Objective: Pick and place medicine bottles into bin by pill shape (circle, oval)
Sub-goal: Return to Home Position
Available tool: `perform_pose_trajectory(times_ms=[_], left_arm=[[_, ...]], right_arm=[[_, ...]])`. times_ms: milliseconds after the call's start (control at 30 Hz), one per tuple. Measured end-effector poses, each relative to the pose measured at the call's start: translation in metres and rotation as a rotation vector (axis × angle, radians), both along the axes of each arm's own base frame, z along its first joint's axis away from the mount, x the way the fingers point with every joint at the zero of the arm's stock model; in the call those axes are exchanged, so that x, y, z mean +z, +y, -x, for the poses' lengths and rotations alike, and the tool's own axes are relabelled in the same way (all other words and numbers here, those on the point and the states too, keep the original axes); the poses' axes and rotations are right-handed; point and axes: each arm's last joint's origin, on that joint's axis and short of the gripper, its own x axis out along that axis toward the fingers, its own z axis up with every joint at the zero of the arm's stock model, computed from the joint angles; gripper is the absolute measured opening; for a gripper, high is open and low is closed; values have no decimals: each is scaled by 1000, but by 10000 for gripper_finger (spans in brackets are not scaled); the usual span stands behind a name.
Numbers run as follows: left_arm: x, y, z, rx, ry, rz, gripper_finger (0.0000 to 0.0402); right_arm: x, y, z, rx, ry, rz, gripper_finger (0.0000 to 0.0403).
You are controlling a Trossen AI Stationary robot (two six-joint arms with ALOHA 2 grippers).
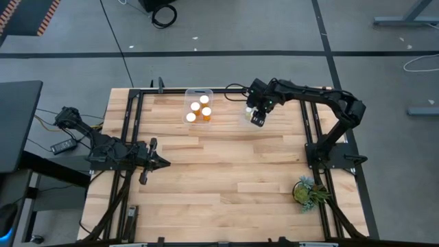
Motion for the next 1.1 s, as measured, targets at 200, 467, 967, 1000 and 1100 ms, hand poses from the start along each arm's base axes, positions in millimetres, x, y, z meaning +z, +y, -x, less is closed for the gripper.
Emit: perform_pose_trajectory(times_ms=[200, 467, 967, 1000, 1100], left_arm=[[0, 0, 0, 0, 0, 0, 29], [0, 0, 0, 0, 0, 0, 28], [0, 0, 0, 0, 0, 0, 30], [0, 0, 0, 0, 0, 0, 29], [0, 0, 0, 0, 0, 0, 25]], right_arm=[[13, 1, 1, -8, 36, -26, 193], [39, 3, 5, -57, 81, -81, 193], [145, 39, 32, -24, -144, 35, 193], [153, 45, 38, -20, -178, 50, 193], [176, 63, 62, -5, -273, 95, 193]])
